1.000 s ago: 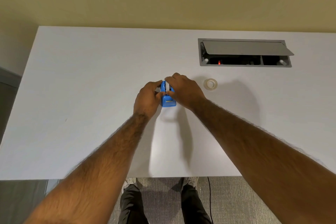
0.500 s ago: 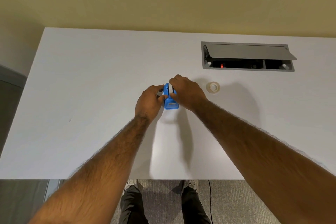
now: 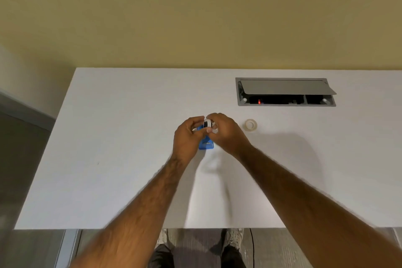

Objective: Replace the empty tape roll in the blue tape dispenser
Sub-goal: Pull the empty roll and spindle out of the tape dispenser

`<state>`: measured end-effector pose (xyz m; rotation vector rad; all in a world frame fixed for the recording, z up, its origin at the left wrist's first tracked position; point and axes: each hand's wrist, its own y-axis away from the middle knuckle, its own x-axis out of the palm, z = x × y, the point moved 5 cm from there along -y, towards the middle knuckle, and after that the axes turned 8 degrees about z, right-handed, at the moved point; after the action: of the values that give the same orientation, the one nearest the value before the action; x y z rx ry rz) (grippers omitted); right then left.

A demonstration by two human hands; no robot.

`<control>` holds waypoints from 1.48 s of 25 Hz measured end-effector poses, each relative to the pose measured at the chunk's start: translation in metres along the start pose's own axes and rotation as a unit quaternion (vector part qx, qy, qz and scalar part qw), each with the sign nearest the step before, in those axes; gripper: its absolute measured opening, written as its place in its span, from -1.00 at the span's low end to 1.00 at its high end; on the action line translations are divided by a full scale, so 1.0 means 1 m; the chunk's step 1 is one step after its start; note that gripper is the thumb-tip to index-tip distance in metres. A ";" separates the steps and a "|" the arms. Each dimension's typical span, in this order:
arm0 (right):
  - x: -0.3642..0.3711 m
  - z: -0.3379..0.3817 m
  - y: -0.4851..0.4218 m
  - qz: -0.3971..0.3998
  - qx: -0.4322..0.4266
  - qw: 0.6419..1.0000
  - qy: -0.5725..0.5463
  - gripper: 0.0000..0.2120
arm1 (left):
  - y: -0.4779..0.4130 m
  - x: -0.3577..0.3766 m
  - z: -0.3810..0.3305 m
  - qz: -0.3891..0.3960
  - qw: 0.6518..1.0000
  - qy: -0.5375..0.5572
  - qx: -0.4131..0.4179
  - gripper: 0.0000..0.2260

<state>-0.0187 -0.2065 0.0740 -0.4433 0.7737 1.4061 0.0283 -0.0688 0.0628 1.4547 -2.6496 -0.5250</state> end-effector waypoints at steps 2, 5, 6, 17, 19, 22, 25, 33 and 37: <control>-0.009 0.013 0.009 -0.001 0.015 0.999 -0.032 -0.63 | 0.012 -0.001 -0.011 -0.008 0.999 0.048 -0.002 -0.77; -0.021 0.031 0.023 -0.006 0.044 0.992 -0.115 -0.60 | 0.031 -0.008 -0.024 -0.018 0.994 0.105 -0.004 -0.86; -0.026 0.037 0.028 -0.006 0.053 0.987 -0.154 -0.60 | 0.038 -0.010 -0.030 -0.021 0.992 0.120 -0.001 -0.87; -0.066 0.094 0.042 -0.042 0.071 0.934 -0.348 -0.77 | 0.067 -0.025 -0.086 -0.040 0.984 0.173 0.024 -0.79; -0.068 0.094 0.041 -0.040 0.069 0.934 -0.348 -0.78 | 0.067 -0.026 -0.087 -0.036 0.985 0.170 0.023 -0.78; -0.068 0.094 0.041 -0.036 0.063 0.933 -0.353 -0.77 | 0.067 -0.028 -0.087 -0.033 0.985 0.165 0.027 -0.88; -0.067 0.092 0.043 -0.032 0.055 0.923 -0.381 -0.78 | 0.066 -0.030 -0.088 -0.027 0.986 0.164 0.031 -0.89; -0.066 0.089 0.048 -0.054 0.059 0.914 -0.398 -0.84 | 0.068 -0.022 -0.093 0.047 0.987 0.152 0.035 -0.69; -0.071 0.091 0.049 -0.039 0.052 0.908 -0.413 -0.88 | 0.065 -0.022 -0.093 0.041 0.984 0.168 0.034 -0.78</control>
<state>-0.0453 -0.1866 0.1949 0.2162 0.1271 1.3027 0.0088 -0.0430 0.1737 1.3080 -2.4655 -0.1634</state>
